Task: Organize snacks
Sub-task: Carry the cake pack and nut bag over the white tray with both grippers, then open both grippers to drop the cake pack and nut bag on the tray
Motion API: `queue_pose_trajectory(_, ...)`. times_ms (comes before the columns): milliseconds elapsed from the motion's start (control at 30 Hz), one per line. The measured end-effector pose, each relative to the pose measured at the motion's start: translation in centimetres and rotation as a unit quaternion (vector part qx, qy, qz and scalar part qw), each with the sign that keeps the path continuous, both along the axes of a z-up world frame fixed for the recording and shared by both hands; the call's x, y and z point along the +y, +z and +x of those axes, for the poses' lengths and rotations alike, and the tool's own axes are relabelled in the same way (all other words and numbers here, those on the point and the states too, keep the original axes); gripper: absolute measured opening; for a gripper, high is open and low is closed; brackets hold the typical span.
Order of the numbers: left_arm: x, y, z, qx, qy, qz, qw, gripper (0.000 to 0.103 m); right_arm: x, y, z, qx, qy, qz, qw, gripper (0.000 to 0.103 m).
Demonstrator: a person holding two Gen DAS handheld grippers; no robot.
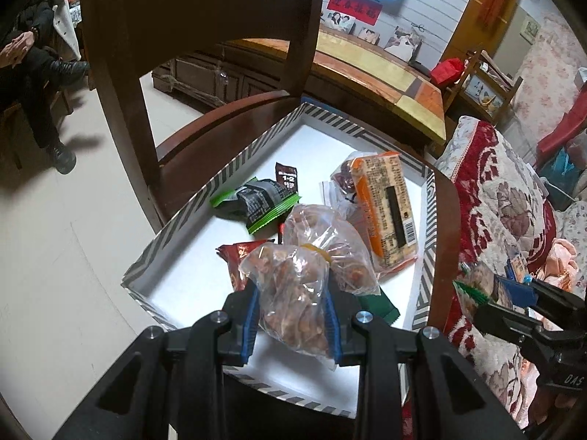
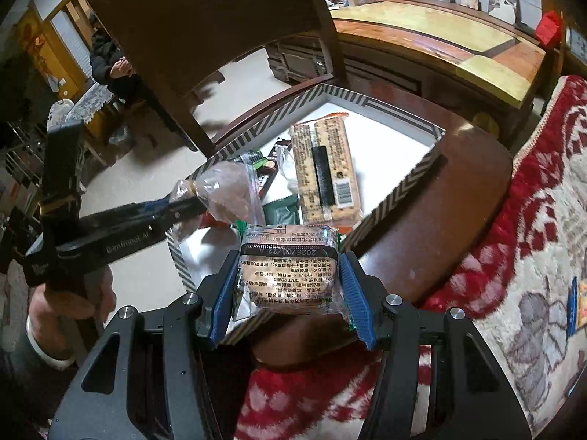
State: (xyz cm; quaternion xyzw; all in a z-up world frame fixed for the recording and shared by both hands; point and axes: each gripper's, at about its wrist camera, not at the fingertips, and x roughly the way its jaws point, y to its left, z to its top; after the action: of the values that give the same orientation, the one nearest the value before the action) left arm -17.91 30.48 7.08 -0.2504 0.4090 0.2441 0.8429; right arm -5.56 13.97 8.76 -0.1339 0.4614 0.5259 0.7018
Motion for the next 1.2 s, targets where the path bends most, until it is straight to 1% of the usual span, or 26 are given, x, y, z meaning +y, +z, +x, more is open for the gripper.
queue_pose_trajectory(300,0.3,-1.1,0.5,0.014,-0.002,0.002,0.9999,0.033,2.2,-1.5,0.3,0.009,0.007,-0.011,1.0,0.054)
queue_pose_trajectory(500,0.3,-1.5,0.6,0.023,0.001,0.01,0.9997,0.033,4.4,-2.9,0.3,0.009,0.019,-0.028,0.999,0.054)
queue_pose_trajectory(633,0.1,-1.9,0.8,0.033,0.001,0.016,0.9993,0.033,5.7,-4.0,-0.1,0.002,0.025,-0.04,0.999,0.054)
queue_pose_trajectory(900,0.0,-2.1,1.2,0.041,0.0,0.03,0.9987,0.033,6.1,-4.2,-0.6,-0.019,0.033,-0.042,0.998,0.054)
queue_pose_trajectory(1067,0.0,-2.3,1.1,0.049,0.011,0.032,0.9982,0.038,6.4,-4.4,-2.0,-0.044,0.055,-0.052,0.996,0.054)
queue_pose_trajectory(1100,0.0,-2.3,1.1,0.05,0.013,0.031,0.9982,0.041,6.5,-4.5,-2.2,-0.047,0.056,-0.053,0.996,0.055)
queue_pose_trajectory(1200,0.2,-2.5,0.9,0.059,0.023,0.03,0.9975,0.059,6.5,-4.8,-2.5,-0.05,0.062,-0.06,0.995,0.057)
